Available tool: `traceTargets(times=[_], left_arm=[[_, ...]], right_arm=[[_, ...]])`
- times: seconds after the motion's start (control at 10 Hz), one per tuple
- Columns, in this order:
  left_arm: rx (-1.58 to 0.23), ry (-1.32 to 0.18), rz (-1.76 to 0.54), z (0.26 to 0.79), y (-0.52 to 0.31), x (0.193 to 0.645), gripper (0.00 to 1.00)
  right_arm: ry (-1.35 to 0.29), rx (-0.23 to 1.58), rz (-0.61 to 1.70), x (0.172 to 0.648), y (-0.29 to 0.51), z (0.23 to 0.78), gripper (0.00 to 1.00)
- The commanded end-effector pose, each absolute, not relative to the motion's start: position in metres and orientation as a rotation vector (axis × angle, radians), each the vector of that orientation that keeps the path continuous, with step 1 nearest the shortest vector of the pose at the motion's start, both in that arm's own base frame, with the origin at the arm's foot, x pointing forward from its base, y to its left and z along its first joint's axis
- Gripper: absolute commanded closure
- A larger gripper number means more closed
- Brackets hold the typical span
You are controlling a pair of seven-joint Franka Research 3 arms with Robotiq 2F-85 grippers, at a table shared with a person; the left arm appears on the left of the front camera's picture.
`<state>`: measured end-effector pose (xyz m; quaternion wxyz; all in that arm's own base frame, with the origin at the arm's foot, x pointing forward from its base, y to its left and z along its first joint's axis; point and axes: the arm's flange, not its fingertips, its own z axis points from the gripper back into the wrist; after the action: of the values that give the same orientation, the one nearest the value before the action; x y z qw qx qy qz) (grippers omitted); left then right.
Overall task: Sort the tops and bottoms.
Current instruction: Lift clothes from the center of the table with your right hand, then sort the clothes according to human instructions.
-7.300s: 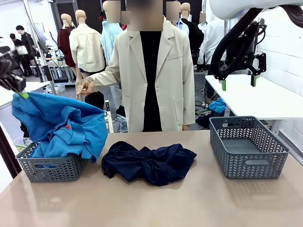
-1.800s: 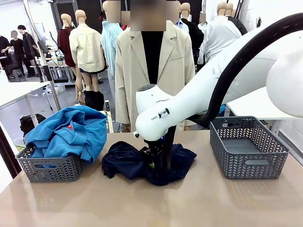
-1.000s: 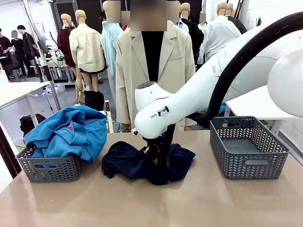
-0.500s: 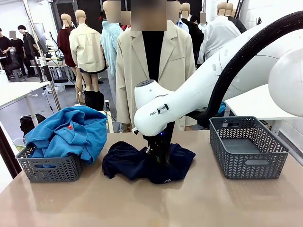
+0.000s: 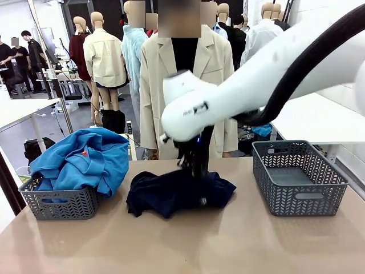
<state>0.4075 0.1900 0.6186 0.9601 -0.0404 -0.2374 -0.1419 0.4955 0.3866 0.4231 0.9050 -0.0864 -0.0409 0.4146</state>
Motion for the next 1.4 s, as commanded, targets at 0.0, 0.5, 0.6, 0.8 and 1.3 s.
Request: traceTargets(times=[0.0,0.5,0.6,0.8,1.3], left_arm=[[-0.078,-0.481,-0.285,0.620,0.190,0.408,0.00],[-0.078,-0.481,-0.285,0.620,0.190,0.408,0.00],[-0.078,-0.481,-0.285,0.620,0.190,0.408,0.00],[-0.078,-0.481,-0.285,0.620,0.190,0.408,0.00],[-0.078,-0.481,-0.285,0.620,0.190,0.408,0.00]], right_arm=[[-0.141,-0.239,0.830,0.486,0.364,0.519,1.00],[-0.391,-0.292,0.636,0.413,0.393,0.726,1.00],[-0.410,-0.273,0.587,0.401,0.396,0.760,1.00],[-0.506,-0.230,0.463,0.353,0.400,0.821,1.00],[-0.578,-0.191,0.362,0.295,0.426,0.886,1.00]])
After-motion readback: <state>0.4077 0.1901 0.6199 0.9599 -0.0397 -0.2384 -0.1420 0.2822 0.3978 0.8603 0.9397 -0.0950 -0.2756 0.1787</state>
